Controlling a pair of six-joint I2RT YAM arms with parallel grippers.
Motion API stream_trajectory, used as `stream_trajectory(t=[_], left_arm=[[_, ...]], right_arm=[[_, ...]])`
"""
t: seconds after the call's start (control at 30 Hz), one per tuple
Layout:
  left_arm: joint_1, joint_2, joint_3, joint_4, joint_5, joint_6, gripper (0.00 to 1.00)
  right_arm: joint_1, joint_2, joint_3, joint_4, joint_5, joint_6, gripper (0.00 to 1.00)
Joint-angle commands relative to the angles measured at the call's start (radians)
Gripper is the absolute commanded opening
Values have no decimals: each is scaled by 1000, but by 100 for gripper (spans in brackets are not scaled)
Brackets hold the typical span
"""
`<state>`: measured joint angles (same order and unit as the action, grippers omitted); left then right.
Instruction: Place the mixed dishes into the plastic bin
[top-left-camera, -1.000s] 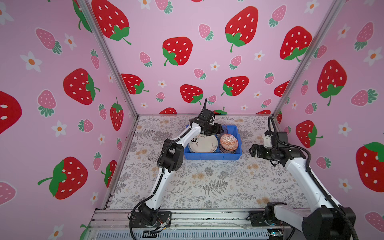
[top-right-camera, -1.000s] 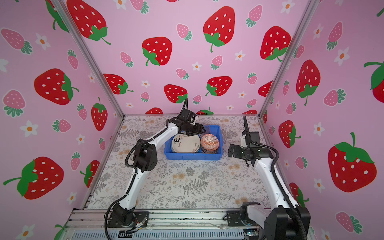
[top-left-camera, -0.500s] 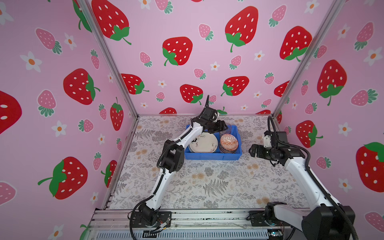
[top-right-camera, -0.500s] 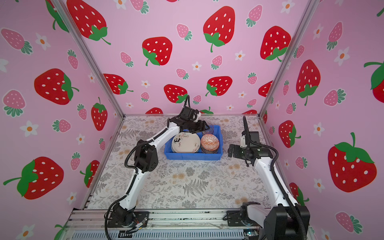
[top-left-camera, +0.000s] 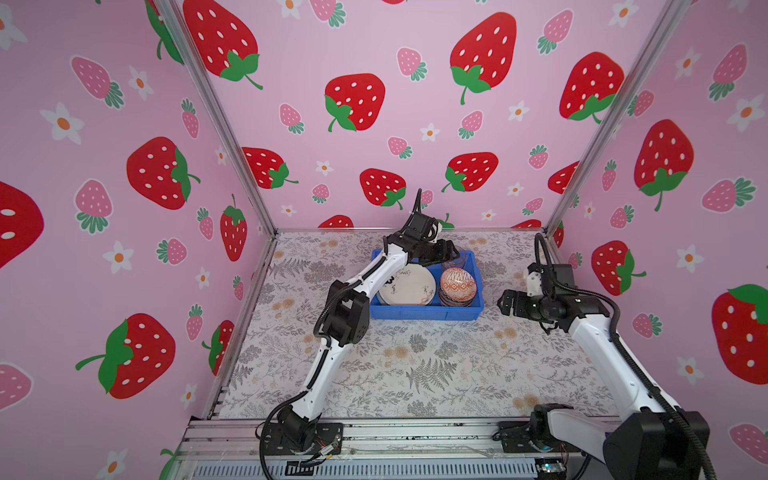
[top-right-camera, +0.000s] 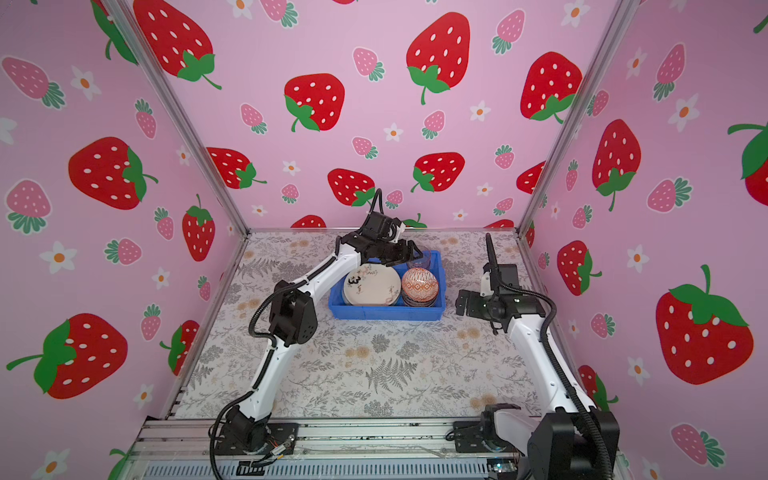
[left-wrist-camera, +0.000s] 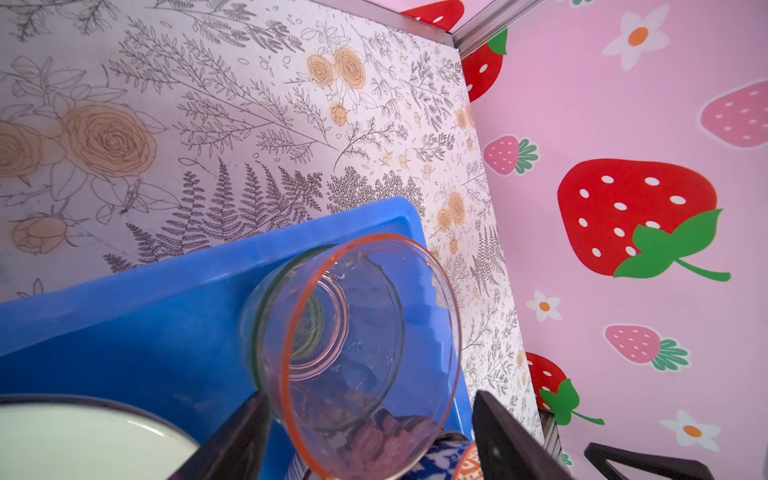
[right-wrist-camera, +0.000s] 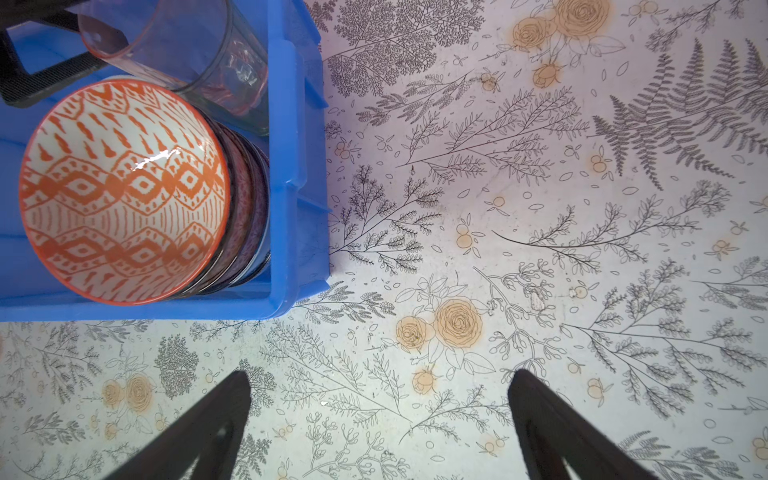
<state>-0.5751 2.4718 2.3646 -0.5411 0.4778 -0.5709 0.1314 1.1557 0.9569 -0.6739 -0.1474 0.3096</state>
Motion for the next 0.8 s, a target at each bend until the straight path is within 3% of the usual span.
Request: stream_trajectory(t=[0.0,0.37,0.47,0.63,0.77], left_arm=[[-5,-102,35,-52,-27,58,83],[2,-423,-153,-105,-148,183,93],[19,-586,-318,-55,-236,208,99],[104,-900,-690,104,-330,214,99],[198,-1075,-899,129,-402,228,99]], right_arm=[[-9,-26,3,1,-7,-26,99],[-12,20,58,78,-41,-30,99],[-13,43,71,107,-35,-31,99],[-14,81,99,172,4,-22,99],[-13,50,82,277,13,-16,99]])
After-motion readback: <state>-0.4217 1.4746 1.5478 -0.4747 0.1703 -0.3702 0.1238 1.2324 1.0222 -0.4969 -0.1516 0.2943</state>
